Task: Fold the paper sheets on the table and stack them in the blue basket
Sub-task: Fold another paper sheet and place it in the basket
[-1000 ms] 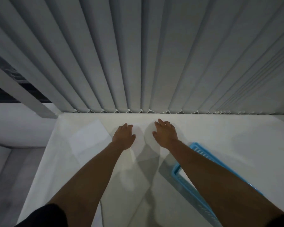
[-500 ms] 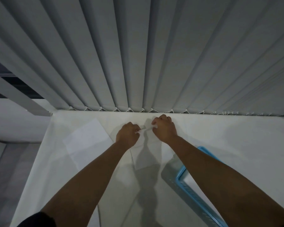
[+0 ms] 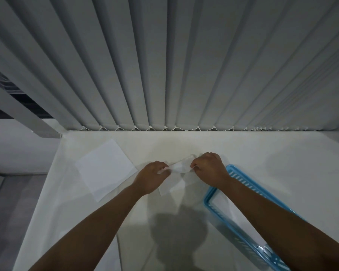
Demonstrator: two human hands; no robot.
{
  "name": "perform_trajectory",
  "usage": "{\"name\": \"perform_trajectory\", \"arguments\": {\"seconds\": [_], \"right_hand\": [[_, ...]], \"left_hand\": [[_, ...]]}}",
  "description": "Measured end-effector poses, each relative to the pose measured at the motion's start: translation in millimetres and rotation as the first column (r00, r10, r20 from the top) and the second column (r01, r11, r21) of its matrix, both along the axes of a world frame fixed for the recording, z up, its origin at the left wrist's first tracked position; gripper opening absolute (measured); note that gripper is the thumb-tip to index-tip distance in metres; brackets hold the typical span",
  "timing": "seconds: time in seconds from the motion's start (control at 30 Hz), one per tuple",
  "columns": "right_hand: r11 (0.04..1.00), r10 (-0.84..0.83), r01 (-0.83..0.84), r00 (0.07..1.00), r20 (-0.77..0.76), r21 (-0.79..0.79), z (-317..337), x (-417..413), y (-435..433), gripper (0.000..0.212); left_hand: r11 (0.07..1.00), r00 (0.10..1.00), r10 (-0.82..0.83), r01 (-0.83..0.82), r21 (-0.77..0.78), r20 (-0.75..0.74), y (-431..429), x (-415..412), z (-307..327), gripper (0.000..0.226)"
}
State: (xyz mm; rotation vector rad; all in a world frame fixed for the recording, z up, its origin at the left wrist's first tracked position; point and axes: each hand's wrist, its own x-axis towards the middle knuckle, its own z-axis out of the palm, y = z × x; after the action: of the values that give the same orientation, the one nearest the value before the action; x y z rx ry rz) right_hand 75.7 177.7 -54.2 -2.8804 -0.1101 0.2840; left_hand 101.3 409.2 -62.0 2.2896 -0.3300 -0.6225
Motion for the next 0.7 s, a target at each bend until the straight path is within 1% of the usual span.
{"name": "perform_trajectory", "arguments": {"seconds": [0.03,0.1,0.13,0.23,0.33,0.37,0.5,0.6,0.7], "right_hand": [[1.0,0.008,-0.009,0.999,-0.037,-0.02,-0.3,-3.1,-0.6,0.028],[0.999,0.017,-0.023,0.992,-0.122,-0.048,-0.3,-8.7,-1.5,0.03],[0.997,0.027,-0.037,0.988,-0.152,-0.066,0.1,-11.2,-1.9,0.031],[0.985,0.035,-0.064,0.983,-0.18,-0.159,2.1,-19.5,-4.6,0.037],[0.981,0.005,-0.041,0.983,-0.184,-0.192,8.5,-25.8,-7.5,0.038],[0.982,-0.001,-0.035,0.982,-0.187,-0.187,10.2,-27.3,-7.8,0.038],[0.987,-0.031,0.001,0.983,-0.183,-0.161,15.1,-33.7,-6.5,0.037],[0.992,-0.063,0.049,0.991,-0.115,-0.119,20.2,-42.5,-4.8,0.035],[0.993,-0.11,0.108,0.993,-0.048,-0.052,26.3,-49.8,-0.3,0.031]], "left_hand": [[1.0,0.999,0.03,-0.03,0.003,-0.039,-3.3,-0.4,1.6,0.032],[0.997,0.997,0.071,-0.07,0.045,-0.033,-9.4,1.4,-0.1,0.05],[0.994,0.997,0.076,-0.073,0.076,-0.034,-13.4,3.5,-0.2,0.054],[0.982,0.983,0.149,-0.133,0.136,-0.111,-27.7,11.5,5.2,0.046],[0.976,0.987,0.115,-0.092,0.199,-0.109,-36.5,19.3,8.0,0.034],[0.977,0.983,0.123,-0.097,0.188,-0.134,-37.4,20.4,9.7,0.032],[0.978,0.985,0.082,-0.051,0.202,-0.149,-37.4,23.9,10.2,0.019],[0.982,0.985,0.091,-0.064,0.178,-0.148,-34.7,22.4,16.7,0.019],[0.988,0.974,0.119,-0.097,0.121,-0.195,-27.5,19.7,25.8,0.021]]}}
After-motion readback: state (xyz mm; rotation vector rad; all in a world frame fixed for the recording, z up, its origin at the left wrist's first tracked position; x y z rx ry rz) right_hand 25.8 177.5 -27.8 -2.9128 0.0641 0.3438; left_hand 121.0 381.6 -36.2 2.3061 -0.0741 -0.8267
